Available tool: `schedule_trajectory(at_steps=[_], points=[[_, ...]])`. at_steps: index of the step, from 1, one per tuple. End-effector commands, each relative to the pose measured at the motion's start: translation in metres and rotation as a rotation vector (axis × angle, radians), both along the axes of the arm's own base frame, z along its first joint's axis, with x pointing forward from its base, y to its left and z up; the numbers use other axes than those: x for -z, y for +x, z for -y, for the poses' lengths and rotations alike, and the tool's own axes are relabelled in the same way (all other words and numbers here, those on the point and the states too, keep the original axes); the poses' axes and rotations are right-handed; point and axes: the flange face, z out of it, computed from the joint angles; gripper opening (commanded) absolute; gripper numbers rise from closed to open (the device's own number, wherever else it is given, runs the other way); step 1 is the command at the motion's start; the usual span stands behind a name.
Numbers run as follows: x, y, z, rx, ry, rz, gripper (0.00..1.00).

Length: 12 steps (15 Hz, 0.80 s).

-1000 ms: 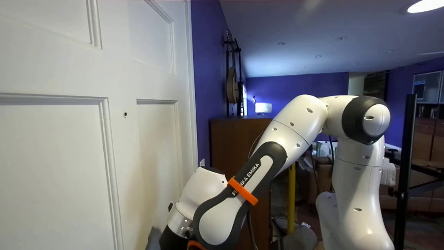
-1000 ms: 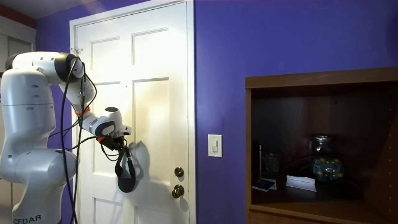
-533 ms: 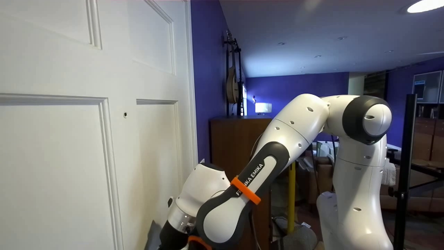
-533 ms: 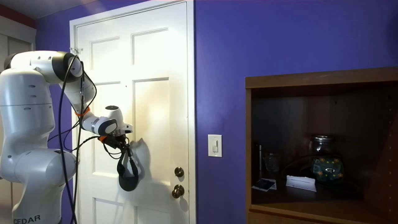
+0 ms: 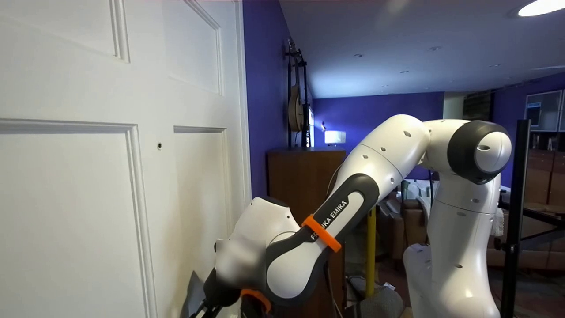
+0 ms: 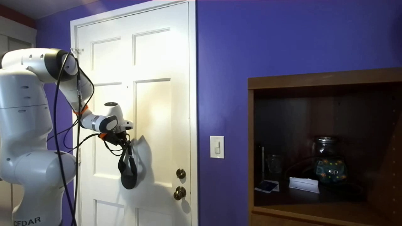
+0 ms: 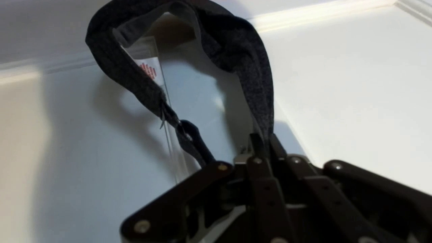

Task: Take the hat off of the door and put it on the cabinet

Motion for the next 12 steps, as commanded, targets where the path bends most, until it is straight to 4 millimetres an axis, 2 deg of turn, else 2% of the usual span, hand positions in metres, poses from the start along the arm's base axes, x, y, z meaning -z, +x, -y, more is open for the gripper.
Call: schedule_trajectory(at_steps=[1,8,12], points=[[-0.023,-0.010,0.009,0.020,-0.020,0.039,0.02],[-0.052,-0.018,0.022,0.083,-0.027,0.074,0.02],[-0.061,-0.023,0.034,0.134,-0.020,0.075,0.02]])
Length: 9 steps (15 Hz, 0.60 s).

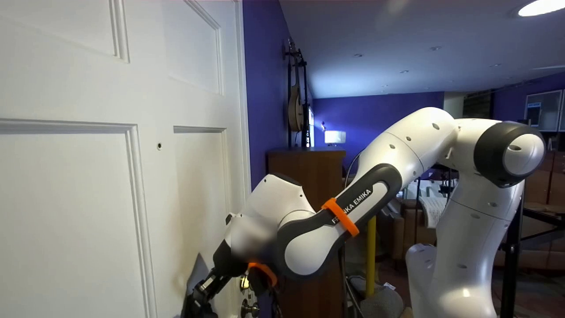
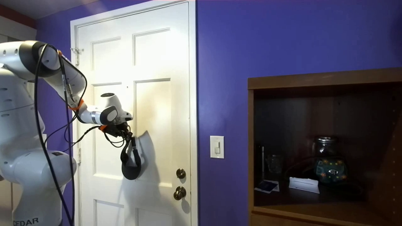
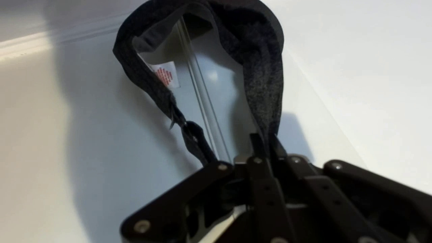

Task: Take the hat off of the door and put it on the cabinet

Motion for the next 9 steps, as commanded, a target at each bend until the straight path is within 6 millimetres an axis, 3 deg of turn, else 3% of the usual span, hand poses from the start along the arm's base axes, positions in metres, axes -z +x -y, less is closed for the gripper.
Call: schedule_trajectory(at_steps=[1,3,4,9], points=[[-0.0126,-0.0132,0.0105,0.044,0.006,0.011,0.02],[-0.0160,-0.0136,0.0132,0.047,0.008,0.020,0.02],[-0.0107,-0.0047,0.0076,0.025,0.010,0.014,0.06],[-0.0116,-0.0075,0.0099,0.028,0.008,0.018,0.06]])
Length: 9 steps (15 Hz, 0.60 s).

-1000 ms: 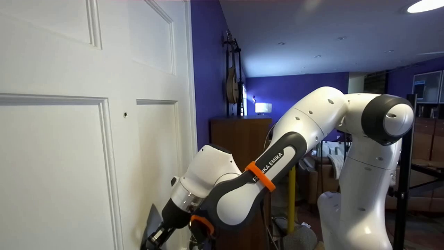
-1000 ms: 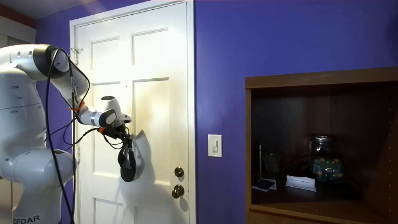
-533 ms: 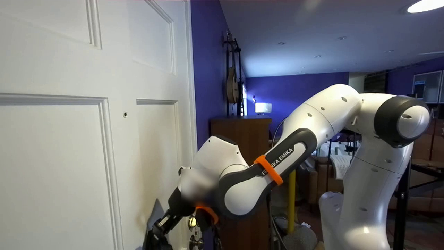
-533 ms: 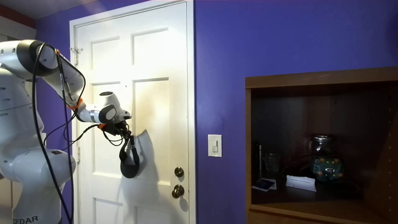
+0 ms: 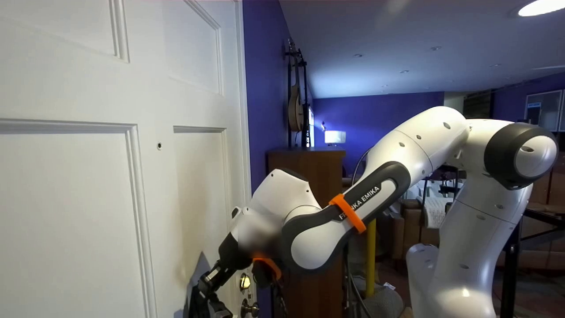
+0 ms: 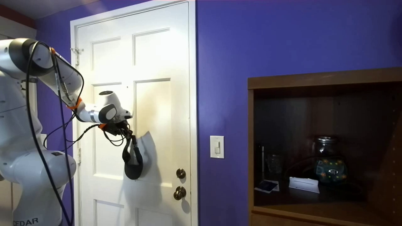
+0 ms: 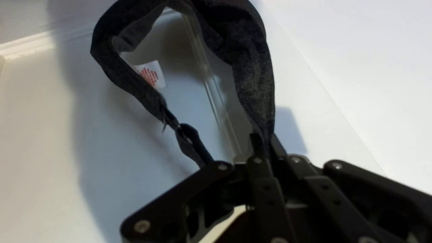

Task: Take the hat off of the door and put it on the cabinet

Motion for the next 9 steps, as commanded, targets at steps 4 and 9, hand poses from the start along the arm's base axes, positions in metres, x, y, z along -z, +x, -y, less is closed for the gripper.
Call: schedule_trajectory(at_steps=[4,9], points=[[-0.013,0.009,0.024,0.075,-0.001,0.030,0.02],[-0.055,0.023,0.086,0.253,0.010,0.125,0.02]])
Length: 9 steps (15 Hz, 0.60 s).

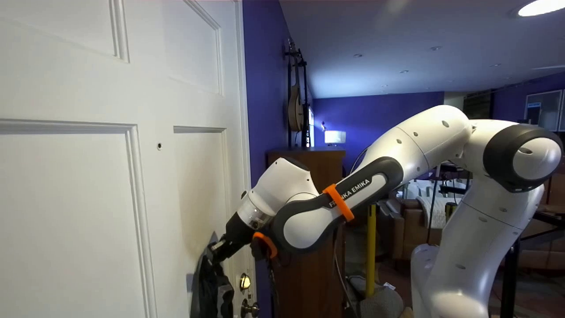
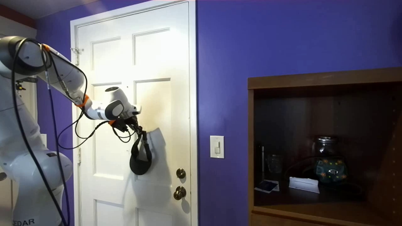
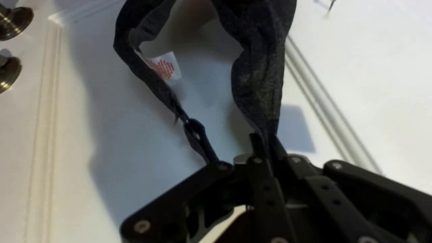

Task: Take the hat off of the door and put it on the cabinet

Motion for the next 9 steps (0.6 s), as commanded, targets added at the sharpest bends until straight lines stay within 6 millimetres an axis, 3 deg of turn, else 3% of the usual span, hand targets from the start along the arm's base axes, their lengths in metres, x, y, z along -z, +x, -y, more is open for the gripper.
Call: schedule_trajectory(at_steps=[1,6,7,9], points=[[-0.040,0.001,0.041,0.139,-0.004,0.085,0.02],[-0.076,0.005,0.092,0.310,-0.023,0.178,0.02],[-0.063,0.009,0.086,0.251,-0.015,0.144,0.06],[-0.070,0.009,0.097,0.287,-0.020,0.162,0.06]])
